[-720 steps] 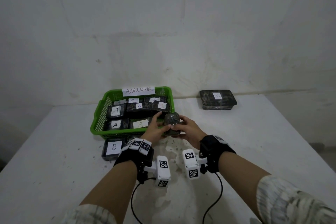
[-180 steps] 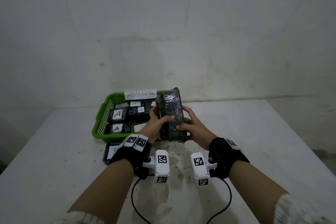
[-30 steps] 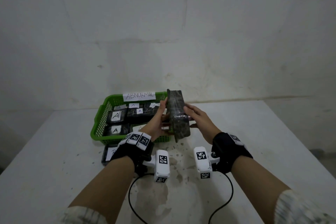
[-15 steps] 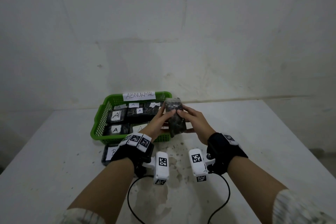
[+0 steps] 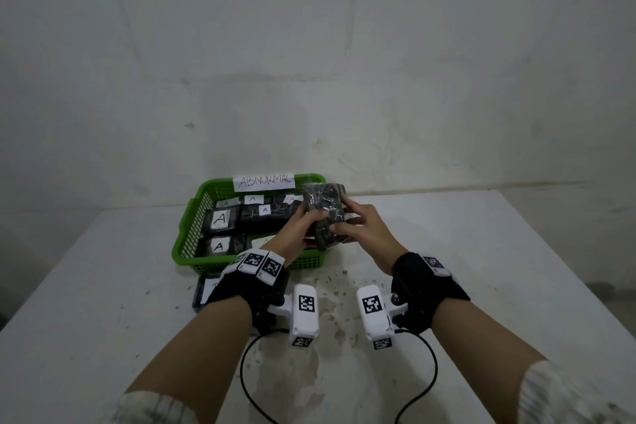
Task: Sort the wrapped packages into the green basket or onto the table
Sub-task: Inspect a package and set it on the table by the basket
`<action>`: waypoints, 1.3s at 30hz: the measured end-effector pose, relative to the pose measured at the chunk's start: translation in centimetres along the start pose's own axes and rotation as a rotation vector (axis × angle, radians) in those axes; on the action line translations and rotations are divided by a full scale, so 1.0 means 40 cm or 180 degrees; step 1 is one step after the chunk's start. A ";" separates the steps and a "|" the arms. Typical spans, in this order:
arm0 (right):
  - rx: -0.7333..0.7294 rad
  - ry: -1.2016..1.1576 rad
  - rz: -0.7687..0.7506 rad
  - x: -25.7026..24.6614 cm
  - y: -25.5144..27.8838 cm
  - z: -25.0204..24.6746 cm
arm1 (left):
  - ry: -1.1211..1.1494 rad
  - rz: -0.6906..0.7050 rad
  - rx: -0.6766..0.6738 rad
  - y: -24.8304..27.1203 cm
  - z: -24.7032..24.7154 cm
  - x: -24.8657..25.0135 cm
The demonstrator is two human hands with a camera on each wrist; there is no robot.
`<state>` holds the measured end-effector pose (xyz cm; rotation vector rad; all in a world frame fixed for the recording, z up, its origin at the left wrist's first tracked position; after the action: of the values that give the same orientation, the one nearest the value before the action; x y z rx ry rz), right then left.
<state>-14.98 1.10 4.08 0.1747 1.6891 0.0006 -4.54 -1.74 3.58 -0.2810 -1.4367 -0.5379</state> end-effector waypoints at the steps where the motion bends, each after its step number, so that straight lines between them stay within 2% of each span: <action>1: -0.0022 0.0008 -0.0032 -0.006 0.005 0.000 | -0.0010 0.0025 -0.0049 0.002 0.008 0.003; 6: -0.0254 -0.0117 -0.0044 -0.008 0.027 -0.003 | 0.0062 0.0068 -0.0102 0.007 0.016 0.015; 11: -0.0124 -0.0409 -0.0122 -0.024 0.035 -0.018 | -0.0071 0.0177 -0.0271 0.019 0.033 0.027; 14: -0.0040 -0.0702 0.0065 -0.021 0.031 -0.032 | -0.0373 0.0244 -0.0270 0.019 0.029 0.037; 18: 0.0669 -0.1038 0.0222 -0.002 0.033 -0.105 | -0.0892 0.0270 -0.0376 0.013 0.019 0.022; 21: 0.0937 -0.1244 0.0322 0.026 0.044 -0.153 | -0.1012 0.0439 -0.0154 0.011 -0.004 0.029; 25: 0.0778 -0.1332 0.0416 0.048 0.058 -0.173 | -0.1035 0.0699 0.0465 -0.008 -0.067 0.033; 28: 0.0636 -0.1401 0.0575 0.067 0.070 -0.170 | -0.1036 0.0683 0.0789 -0.020 -0.106 0.015; 33: 0.0375 -0.1709 0.1182 0.145 0.096 -0.147 | -0.0864 0.0431 0.0792 0.005 -0.134 -0.025; 36: 0.0259 -0.1671 0.1524 0.205 0.118 -0.126 | -0.1138 0.0280 0.0762 0.032 -0.155 -0.061; 39: 0.0186 -0.1427 0.1863 0.275 0.137 -0.096 | -0.0920 0.0046 0.0841 0.069 -0.180 -0.119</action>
<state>-19.42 8.15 -5.73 0.6585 1.1453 0.3266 2.86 -2.11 -1.66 -0.1617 -1.7647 -0.2973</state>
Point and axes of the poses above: each hand's wrist, its own y-axis away from the middle knuckle, its own z-axis out of the palm, x = y × z, the point moved 10 cm from there along -y, towards the middle knuckle, and after that the axes turned 5 degrees about z, right-handed, at the moved point
